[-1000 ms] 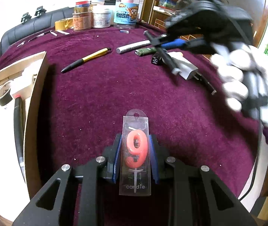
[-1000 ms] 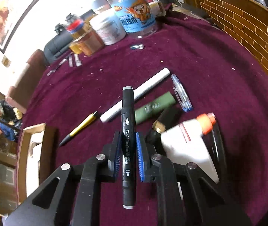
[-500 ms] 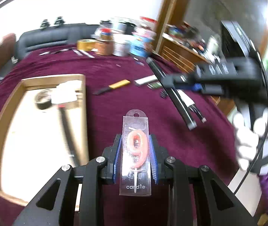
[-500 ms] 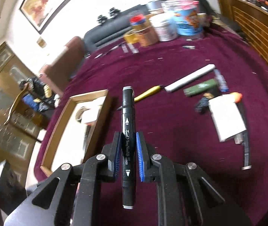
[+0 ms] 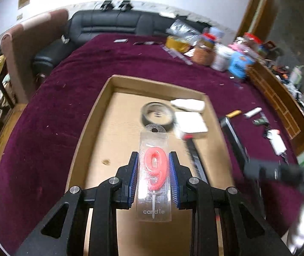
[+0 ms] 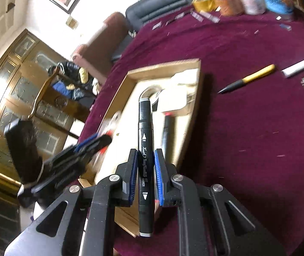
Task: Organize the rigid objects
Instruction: 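Release the candle package in the tray with left tool while right drops the marker there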
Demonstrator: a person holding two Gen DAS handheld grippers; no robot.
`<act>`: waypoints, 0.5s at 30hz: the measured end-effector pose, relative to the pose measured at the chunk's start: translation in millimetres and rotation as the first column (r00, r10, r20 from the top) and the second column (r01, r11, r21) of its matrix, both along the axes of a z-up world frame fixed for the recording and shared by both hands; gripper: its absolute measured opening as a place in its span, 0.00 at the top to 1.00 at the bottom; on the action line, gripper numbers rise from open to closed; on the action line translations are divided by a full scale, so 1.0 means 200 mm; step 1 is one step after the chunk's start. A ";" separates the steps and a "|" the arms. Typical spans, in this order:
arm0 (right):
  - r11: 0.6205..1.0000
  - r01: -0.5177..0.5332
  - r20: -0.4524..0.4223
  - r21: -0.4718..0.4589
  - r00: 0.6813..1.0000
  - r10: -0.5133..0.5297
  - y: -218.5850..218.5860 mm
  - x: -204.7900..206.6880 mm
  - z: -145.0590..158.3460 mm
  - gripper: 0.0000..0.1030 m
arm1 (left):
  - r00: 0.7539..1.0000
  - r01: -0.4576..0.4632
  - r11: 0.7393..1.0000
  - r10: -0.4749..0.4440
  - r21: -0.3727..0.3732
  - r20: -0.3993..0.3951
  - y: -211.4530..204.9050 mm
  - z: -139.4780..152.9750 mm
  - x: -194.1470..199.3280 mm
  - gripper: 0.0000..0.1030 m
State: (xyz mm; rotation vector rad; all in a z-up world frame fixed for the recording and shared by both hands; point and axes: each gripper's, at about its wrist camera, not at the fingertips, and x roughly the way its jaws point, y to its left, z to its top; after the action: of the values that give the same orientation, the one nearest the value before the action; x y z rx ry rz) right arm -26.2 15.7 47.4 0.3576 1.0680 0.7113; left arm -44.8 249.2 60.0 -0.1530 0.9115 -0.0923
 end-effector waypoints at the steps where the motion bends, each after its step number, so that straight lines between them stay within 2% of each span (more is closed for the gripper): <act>1: 1.000 -0.008 -0.015 -0.003 1.000 0.008 0.03 0.01 -0.02 0.87 | 1.000 -0.011 1.000 0.011 -0.005 -0.015 0.02 -0.02 0.03 0.77; 9: 0.994 -0.043 -0.104 -0.104 0.994 0.032 0.31 0.10 -0.20 0.87 | 0.994 -0.059 0.997 0.053 -0.056 -0.095 0.10 -0.14 0.25 0.77; 12: 0.986 -0.029 -0.078 -0.167 0.997 0.016 0.35 0.14 -0.20 0.87 | 0.992 -0.083 0.993 0.075 -0.082 -0.099 0.13 -0.16 0.30 0.77; 15: 0.984 -0.012 -0.078 -0.176 0.997 -0.001 0.36 0.19 -0.20 0.86 | 0.991 -0.113 0.987 0.104 -0.112 -0.088 0.16 -0.14 0.29 0.69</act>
State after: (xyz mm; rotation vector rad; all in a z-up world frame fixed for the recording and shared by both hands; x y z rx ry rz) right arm 11.1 87.8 8.2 0.2316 1.1975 0.6061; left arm 12.7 281.1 31.4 -0.3167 0.9786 -0.0384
